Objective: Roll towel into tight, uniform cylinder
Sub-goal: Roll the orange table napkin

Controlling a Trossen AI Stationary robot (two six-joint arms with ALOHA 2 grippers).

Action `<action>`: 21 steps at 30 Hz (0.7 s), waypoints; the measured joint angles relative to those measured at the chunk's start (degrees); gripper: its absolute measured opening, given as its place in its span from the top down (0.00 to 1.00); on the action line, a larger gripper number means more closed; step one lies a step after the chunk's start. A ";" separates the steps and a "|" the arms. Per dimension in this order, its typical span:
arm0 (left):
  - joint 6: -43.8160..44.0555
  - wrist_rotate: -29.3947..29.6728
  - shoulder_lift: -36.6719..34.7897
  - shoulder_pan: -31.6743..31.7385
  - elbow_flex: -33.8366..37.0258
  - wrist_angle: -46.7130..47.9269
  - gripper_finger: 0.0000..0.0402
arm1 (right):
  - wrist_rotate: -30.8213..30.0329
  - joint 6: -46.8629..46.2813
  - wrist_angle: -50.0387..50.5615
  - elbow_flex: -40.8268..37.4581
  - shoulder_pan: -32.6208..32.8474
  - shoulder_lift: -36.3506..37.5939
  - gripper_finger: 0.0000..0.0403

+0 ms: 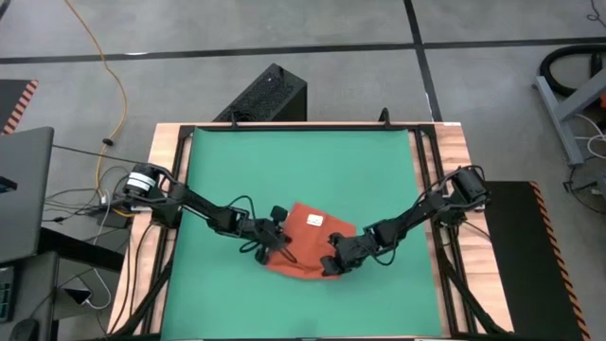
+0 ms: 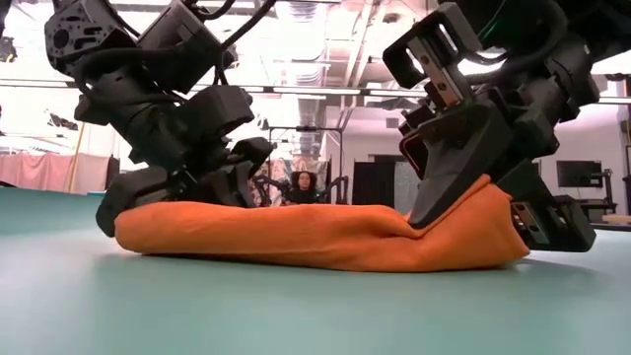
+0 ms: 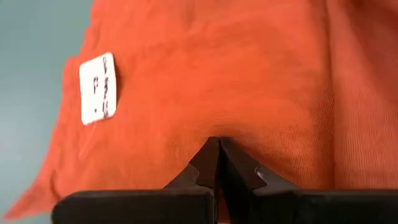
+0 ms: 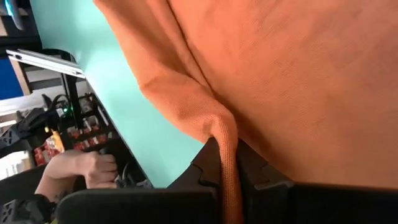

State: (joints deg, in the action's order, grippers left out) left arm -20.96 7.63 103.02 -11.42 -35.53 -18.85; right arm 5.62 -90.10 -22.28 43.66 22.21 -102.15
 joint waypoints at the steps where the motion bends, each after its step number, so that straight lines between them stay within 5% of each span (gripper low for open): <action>1: 1.91 -0.33 0.00 -0.17 0.00 0.00 1.00 | -0.56 0.24 0.00 0.00 0.25 0.00 0.93; 10: 24.12 0.03 -0.07 -3.99 0.09 1.74 1.00 | -4.91 0.69 -0.01 0.00 3.12 0.22 0.93; 21: 37.20 0.15 -0.11 -10.02 0.09 2.17 1.00 | -10.05 3.08 6.16 -0.02 4.03 3.67 0.93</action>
State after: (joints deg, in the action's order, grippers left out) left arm 16.24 7.78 102.91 -21.44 -35.44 -16.68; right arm -4.43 -87.02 -16.12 43.64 26.24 -98.48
